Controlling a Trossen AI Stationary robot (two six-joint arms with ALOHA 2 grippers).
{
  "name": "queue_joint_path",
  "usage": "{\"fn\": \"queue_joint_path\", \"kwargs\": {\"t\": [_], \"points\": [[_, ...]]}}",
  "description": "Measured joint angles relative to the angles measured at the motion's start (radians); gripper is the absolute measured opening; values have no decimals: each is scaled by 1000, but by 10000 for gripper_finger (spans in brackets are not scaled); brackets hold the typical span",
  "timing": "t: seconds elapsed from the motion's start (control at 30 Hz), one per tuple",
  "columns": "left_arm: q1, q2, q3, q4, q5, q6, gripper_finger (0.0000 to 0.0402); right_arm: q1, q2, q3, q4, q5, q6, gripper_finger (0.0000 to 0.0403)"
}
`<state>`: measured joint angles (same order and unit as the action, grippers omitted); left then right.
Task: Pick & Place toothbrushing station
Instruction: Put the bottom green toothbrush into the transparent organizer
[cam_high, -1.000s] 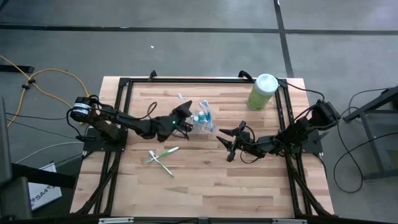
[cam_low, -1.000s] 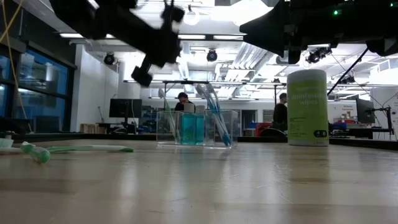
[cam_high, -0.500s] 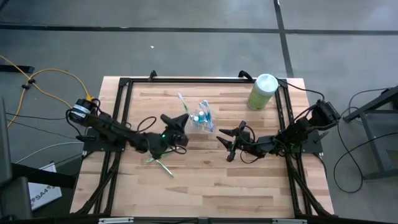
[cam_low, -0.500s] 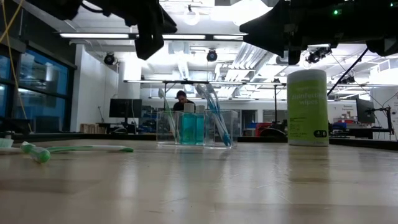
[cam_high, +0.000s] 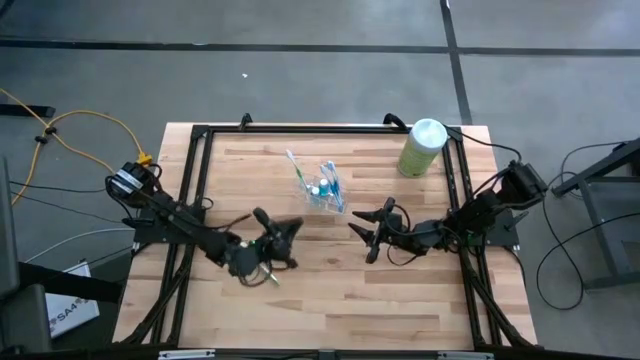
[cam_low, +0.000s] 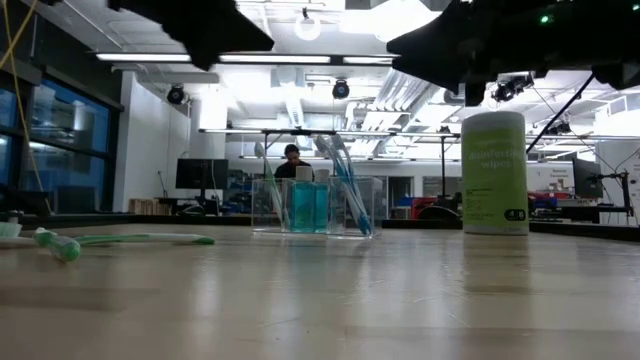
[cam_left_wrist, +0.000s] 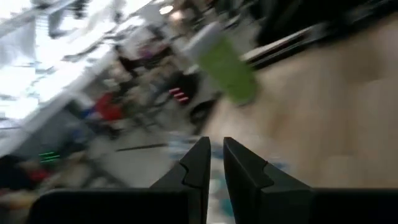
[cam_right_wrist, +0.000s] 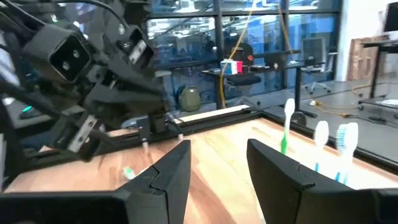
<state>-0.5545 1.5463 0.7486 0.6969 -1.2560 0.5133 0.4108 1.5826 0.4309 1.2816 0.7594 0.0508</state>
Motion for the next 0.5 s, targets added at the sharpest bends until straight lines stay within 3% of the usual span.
{"fn": "queue_joint_path", "kwargs": {"t": [0.17, 0.27, 0.5], "points": [[-76, 0, 0, -136, 206, -299, 37, 31, -32, 0, -4, 9, -26, 149], [-103, 0, 0, -217, 309, -478, 37, 67, -77, 0, -124, 69, -3, 149], [-147, 0, 0, -311, 332, -728, 37, 161, -171, 0, -440, 132, 212, 149]]}}
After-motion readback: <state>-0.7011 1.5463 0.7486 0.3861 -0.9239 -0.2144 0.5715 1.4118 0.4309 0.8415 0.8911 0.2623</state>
